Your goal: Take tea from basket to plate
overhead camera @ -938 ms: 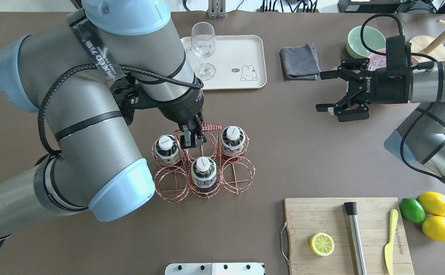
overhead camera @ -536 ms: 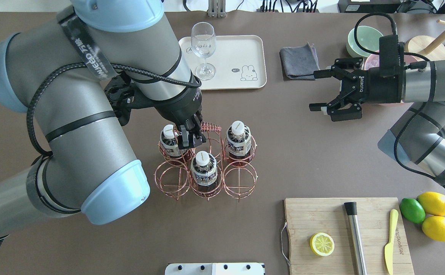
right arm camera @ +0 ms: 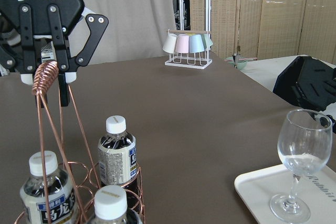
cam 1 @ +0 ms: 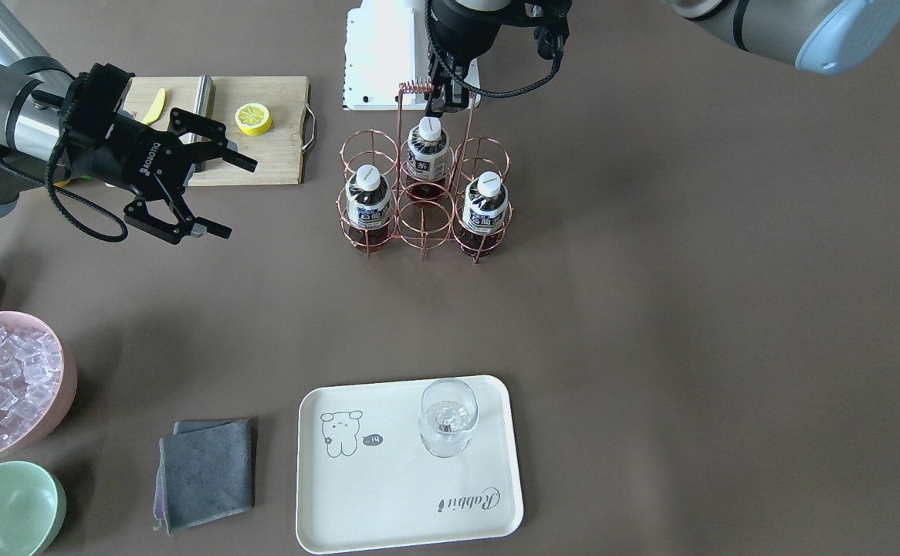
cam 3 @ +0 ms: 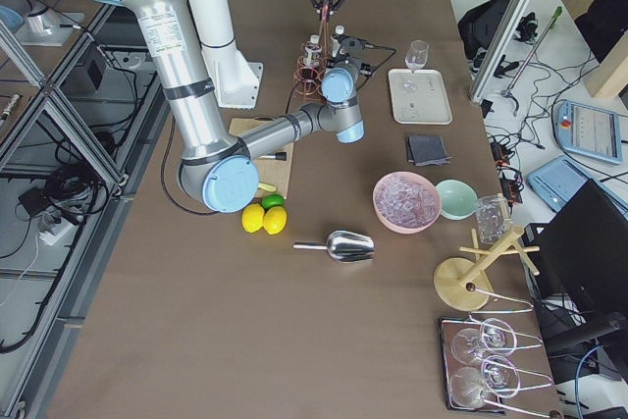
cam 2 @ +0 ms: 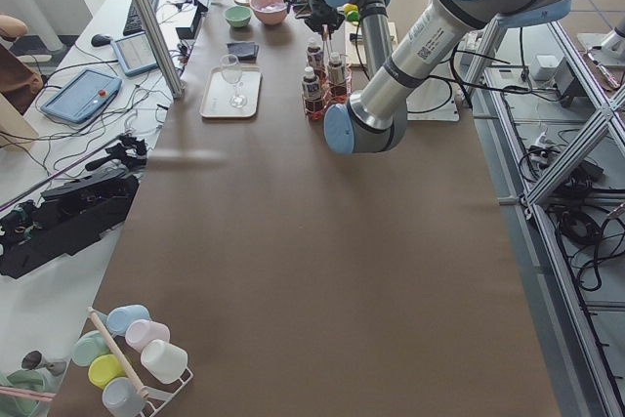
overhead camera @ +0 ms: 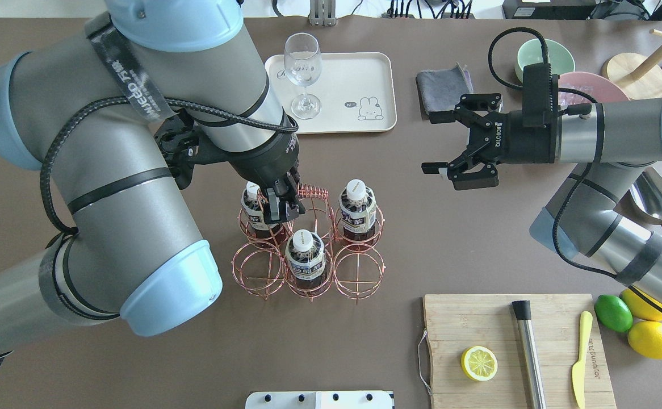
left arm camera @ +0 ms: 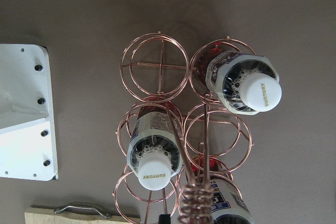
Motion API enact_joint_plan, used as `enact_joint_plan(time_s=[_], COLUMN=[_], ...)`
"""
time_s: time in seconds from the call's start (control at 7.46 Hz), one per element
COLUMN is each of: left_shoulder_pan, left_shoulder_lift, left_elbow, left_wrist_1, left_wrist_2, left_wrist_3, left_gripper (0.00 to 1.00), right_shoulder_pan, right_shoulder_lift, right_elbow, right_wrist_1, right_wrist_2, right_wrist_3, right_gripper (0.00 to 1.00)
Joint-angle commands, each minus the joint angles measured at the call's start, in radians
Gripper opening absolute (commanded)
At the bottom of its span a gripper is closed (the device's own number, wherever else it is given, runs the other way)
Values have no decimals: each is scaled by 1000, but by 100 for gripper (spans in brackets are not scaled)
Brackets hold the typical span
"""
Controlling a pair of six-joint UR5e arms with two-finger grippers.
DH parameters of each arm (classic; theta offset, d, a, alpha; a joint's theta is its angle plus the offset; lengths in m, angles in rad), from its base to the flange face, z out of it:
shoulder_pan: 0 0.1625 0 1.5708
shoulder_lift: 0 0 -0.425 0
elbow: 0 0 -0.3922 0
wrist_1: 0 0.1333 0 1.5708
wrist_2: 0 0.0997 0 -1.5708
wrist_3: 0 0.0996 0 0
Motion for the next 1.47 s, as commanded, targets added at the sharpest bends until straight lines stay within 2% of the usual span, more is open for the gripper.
enact_joint_plan(time_s=[0.0,0.54,1.34], left_shoulder_pan=[2,10,29], left_shoulder_lift=[-1,-1,-7], left_elbow=[-3,-6,11], left_wrist_1=[-1,-4,-5], left_wrist_2=[1,4,4], left_wrist_3=[0,2,2], left_gripper=[0,0,0], right_shoulder_pan=[-30,-133,-237], right_shoulder_lift=[45,29,35], right_elbow=[18,50,-22], right_wrist_1=[5,8,31], right_wrist_2=[-48,-91,-180], right_wrist_3=[-44,-38,-68], right_gripper=[100,98,98])
